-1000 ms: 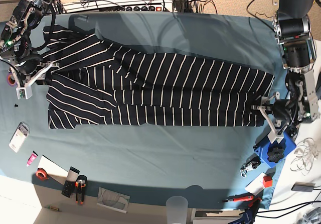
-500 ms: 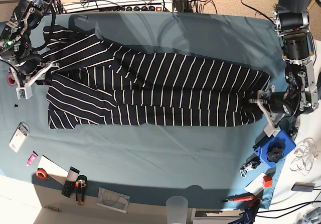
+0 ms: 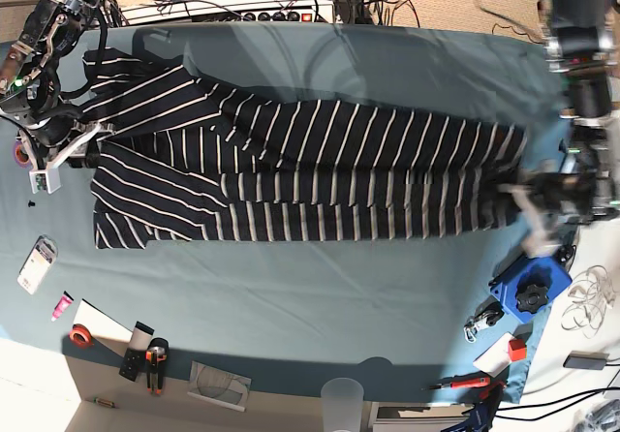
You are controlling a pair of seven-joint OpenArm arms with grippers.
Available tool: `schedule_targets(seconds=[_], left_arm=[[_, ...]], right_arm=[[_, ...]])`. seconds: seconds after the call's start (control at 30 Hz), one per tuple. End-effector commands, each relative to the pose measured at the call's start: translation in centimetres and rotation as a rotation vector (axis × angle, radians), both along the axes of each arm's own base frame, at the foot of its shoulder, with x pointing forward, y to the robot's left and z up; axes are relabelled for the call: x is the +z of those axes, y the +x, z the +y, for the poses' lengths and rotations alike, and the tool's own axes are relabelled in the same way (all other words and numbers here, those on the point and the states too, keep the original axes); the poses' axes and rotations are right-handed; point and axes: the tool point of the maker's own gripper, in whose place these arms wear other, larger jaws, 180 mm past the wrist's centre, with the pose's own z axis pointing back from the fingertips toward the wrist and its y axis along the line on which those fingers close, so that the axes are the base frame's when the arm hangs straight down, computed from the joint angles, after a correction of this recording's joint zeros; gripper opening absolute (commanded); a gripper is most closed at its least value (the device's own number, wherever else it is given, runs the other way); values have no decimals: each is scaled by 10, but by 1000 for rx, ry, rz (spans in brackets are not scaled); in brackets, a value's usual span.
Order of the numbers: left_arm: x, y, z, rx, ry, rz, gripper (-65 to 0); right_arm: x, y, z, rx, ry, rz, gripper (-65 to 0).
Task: Layout the t-shirt on the table in an organized manner, then fold the t-shirt properly
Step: 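Hold the folded shirt with the right gripper and adjust the left gripper's grip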
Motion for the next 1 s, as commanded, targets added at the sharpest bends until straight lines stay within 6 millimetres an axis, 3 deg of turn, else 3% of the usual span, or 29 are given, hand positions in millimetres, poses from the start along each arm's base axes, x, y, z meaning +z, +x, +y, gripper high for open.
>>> schedule_targets(seconds=[0.0, 0.1, 0.3, 0.57, 0.67, 0.87, 0.9, 0.97], left_arm=[[21, 13, 9, 0, -4, -52, -650], [37, 19, 6, -24, -65, -105, -650], [75, 38, -22, -88, -237, -263, -650], [83, 40, -29, -108, -238, -291, -650], [82, 40, -28, -110, -227, -289, -650], [50, 24, -8, -108, -80, -190, -650], [46, 22, -6, -109, -60, -178, -631], [42, 20, -1, -108, -26, -161, -472]], right_arm=[[16, 8, -5, 4, -20, -54, -486], [17, 9, -4, 6, -19, -67, -486], [21, 12, -4, 8, -15, -90, -486], [20, 12, -4, 8, -16, -90, -486], [20, 12, -4, 8, -16, -89, -486], [20, 12, -4, 8, -16, -89, -486], [20, 12, -4, 8, -16, -89, -486], [20, 12, -4, 8, -16, -89, -486]])
